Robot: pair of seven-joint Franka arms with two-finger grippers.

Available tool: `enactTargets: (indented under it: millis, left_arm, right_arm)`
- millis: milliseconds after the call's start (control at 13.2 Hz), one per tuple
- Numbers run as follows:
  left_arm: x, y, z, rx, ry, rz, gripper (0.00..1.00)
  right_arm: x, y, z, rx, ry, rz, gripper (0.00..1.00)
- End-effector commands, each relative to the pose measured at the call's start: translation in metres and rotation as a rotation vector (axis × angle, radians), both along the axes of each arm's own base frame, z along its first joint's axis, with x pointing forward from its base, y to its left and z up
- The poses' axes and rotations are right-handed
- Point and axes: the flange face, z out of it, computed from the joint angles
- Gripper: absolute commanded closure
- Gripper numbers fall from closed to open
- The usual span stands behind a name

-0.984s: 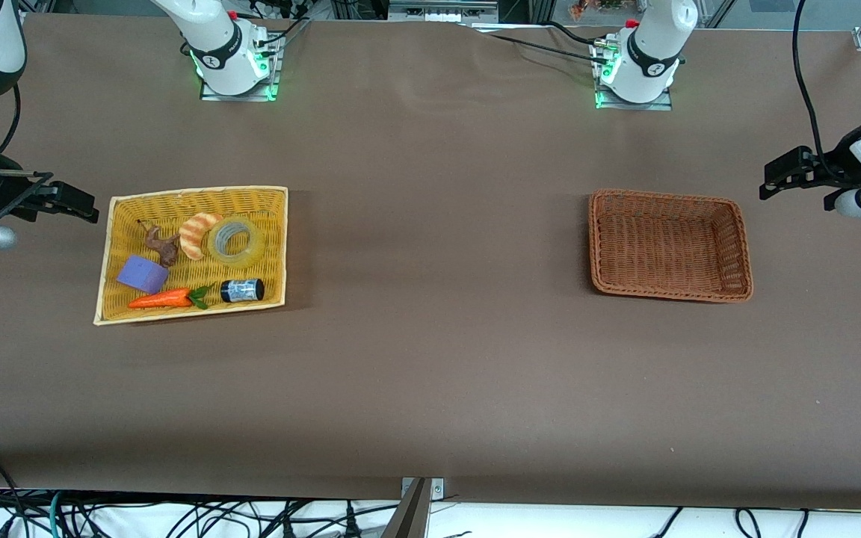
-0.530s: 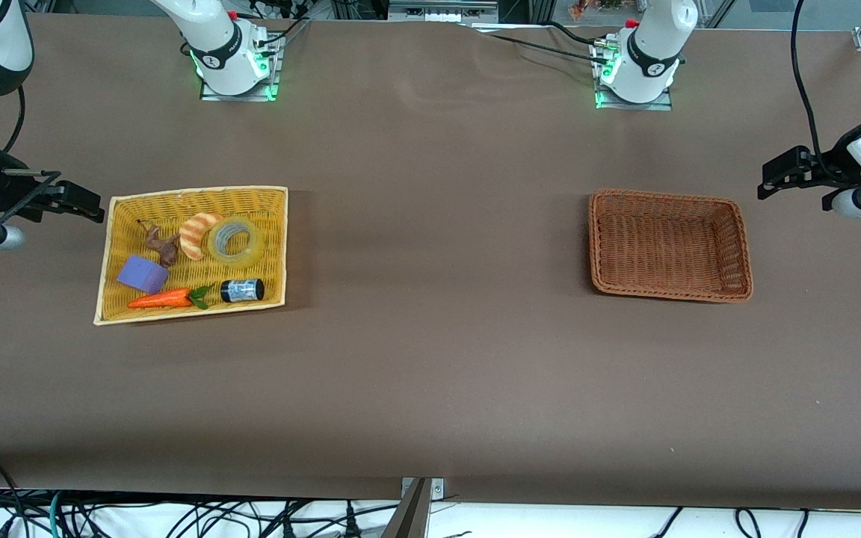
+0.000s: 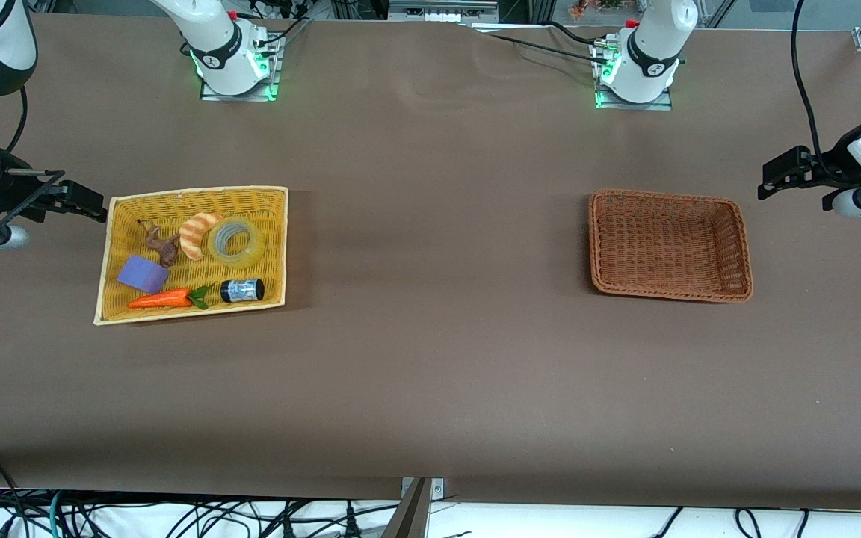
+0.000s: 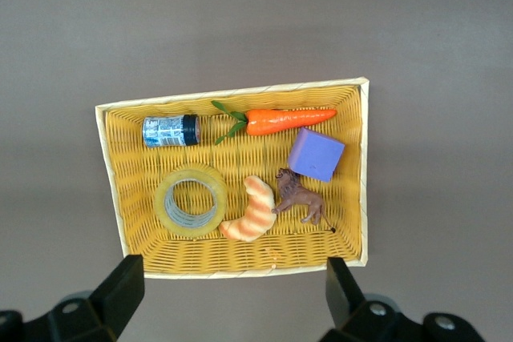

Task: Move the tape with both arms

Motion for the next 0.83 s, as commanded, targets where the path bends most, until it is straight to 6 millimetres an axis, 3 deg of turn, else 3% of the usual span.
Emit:
enactTargets:
  millis: [0,151,757]
  left_arm:
    - [0.003,0.003,0.003,0.022,-0.007,0.004,0.00]
    - [0.004,0.002,0.002,0.021,-0.006,0.001,0.00]
    - [0.004,-0.001,0.003,0.023,-0.008,-0.003,0.00]
  right_arm:
    - [-0.002,0.002,0.007,-0.007,-0.006,-0.001,0.00]
    - [-0.003,0.014,0.008,-0.009,-0.007,0.023,0.00]
    - [0.002,0.017,-0.002,-0.015,0.002,0.025,0.00]
